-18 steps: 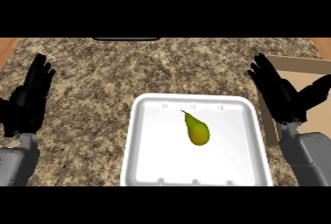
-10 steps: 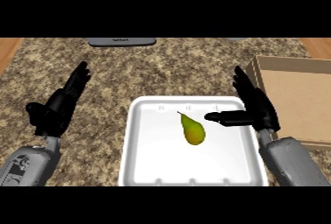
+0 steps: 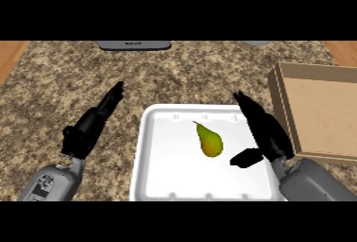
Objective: Pick the pear from the tray and place it in the cardboard box
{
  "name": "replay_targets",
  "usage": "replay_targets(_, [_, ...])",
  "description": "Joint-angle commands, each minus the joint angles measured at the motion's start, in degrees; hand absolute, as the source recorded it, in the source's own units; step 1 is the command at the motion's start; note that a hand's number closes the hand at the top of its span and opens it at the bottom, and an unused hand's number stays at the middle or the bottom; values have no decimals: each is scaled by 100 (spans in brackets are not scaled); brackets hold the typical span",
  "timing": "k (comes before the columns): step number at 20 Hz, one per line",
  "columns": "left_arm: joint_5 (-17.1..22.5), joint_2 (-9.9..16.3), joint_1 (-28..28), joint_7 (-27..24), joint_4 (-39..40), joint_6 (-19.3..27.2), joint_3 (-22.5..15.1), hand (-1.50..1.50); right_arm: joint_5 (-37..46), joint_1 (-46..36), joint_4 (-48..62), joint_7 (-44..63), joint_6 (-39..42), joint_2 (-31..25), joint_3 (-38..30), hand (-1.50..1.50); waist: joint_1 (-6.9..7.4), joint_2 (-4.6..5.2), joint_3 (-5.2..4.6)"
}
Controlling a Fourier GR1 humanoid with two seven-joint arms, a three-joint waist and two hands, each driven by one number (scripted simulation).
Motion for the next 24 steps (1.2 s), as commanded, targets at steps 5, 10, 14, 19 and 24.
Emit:
replay_targets(5, [-92, -119, -28, -24, -2, -84, -74, 0, 4, -1023, -1961, 2774, 2146, -287, 143, -150, 72, 47, 23])
replay_targets(10, [-237, -269, 118, -149, 78, -39, -191, 0, -1427, -1416, -2185, 4024, 3101, 248, -309, -150, 133, 75, 27])
replay_targets(14, [-380, -465, 21, -247, 122, 38, -239, 0, -1719, -1879, -1626, 4532, 3139, 789, -402, -150, 162, 92, 30])
replay_targets(19, [-377, -463, -141, -56, 120, -58, -64, 0, -1529, -1776, -1340, 4513, 2834, 1030, -421, -150, 146, 86, 37])
replay_targets(24, [-383, -272, 88, -176, 20, -276, 92, 0, -1050, -1550, -880, 4125, 2717, 1245, -146, -150, 152, 86, 38])
